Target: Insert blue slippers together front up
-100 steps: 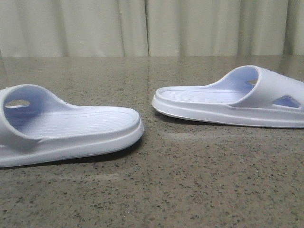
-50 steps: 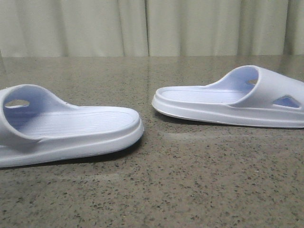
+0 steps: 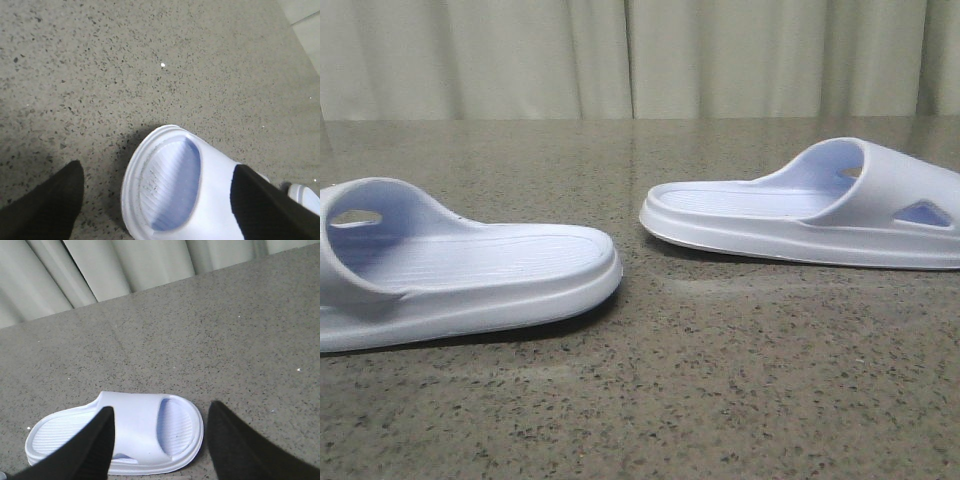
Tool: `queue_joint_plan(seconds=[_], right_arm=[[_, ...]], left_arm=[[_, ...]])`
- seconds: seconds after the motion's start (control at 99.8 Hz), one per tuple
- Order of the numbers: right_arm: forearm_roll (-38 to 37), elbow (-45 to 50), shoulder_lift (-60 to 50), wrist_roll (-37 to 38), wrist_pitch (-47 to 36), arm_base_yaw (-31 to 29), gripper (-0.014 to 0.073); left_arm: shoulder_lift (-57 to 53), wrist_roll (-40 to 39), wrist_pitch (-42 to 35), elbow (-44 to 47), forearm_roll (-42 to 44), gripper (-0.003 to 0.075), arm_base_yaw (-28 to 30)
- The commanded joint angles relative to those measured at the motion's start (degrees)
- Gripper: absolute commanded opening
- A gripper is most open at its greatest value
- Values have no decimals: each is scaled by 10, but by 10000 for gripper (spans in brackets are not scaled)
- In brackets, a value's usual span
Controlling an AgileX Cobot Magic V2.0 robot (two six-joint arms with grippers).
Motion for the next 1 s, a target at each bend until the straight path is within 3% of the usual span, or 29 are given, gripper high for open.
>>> queue_joint_plan(seconds=[0.0,0.992], right_arm=[[4,-20,8,1,-46,0,351],[4,-20,8,1,-47,0,351]], left_arm=[[15,-6,-37,-14,-15,515,-3],[115,2,-61,-14,-85,515,-3]])
